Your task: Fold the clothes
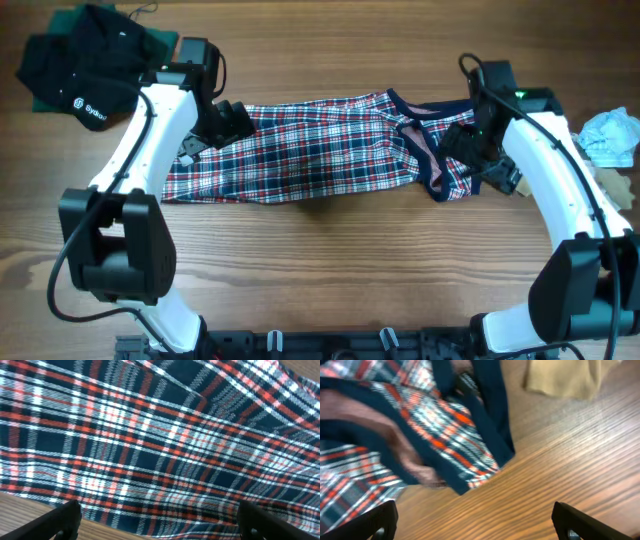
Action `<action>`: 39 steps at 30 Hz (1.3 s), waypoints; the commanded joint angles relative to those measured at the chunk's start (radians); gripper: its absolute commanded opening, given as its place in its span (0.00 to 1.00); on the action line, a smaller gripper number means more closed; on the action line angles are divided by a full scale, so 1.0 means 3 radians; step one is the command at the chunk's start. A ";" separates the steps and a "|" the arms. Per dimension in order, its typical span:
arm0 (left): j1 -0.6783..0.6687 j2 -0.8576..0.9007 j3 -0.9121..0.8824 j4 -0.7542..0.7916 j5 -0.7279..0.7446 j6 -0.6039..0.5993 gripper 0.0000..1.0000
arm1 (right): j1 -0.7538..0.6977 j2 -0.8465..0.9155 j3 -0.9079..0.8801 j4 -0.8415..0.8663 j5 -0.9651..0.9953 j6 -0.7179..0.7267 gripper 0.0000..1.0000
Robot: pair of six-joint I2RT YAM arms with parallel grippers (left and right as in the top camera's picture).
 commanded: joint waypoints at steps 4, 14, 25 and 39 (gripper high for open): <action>-0.0036 0.0004 -0.0013 0.0074 0.0039 0.0014 1.00 | -0.0064 -0.0013 -0.0720 0.0661 -0.0408 0.0406 1.00; -0.0036 0.0004 -0.0013 0.0122 0.0041 0.0013 1.00 | -0.0064 -0.0011 -0.1162 0.1333 -0.0632 0.0460 1.00; -0.0036 0.0004 -0.0013 0.0120 0.0038 0.0014 1.00 | -0.0064 -0.0013 -0.1177 0.1539 -0.0443 0.0460 0.43; -0.0036 0.0004 -0.0013 0.0102 0.0038 0.0015 1.00 | -0.0064 -0.0067 -0.0980 0.1639 -0.0379 0.0416 0.04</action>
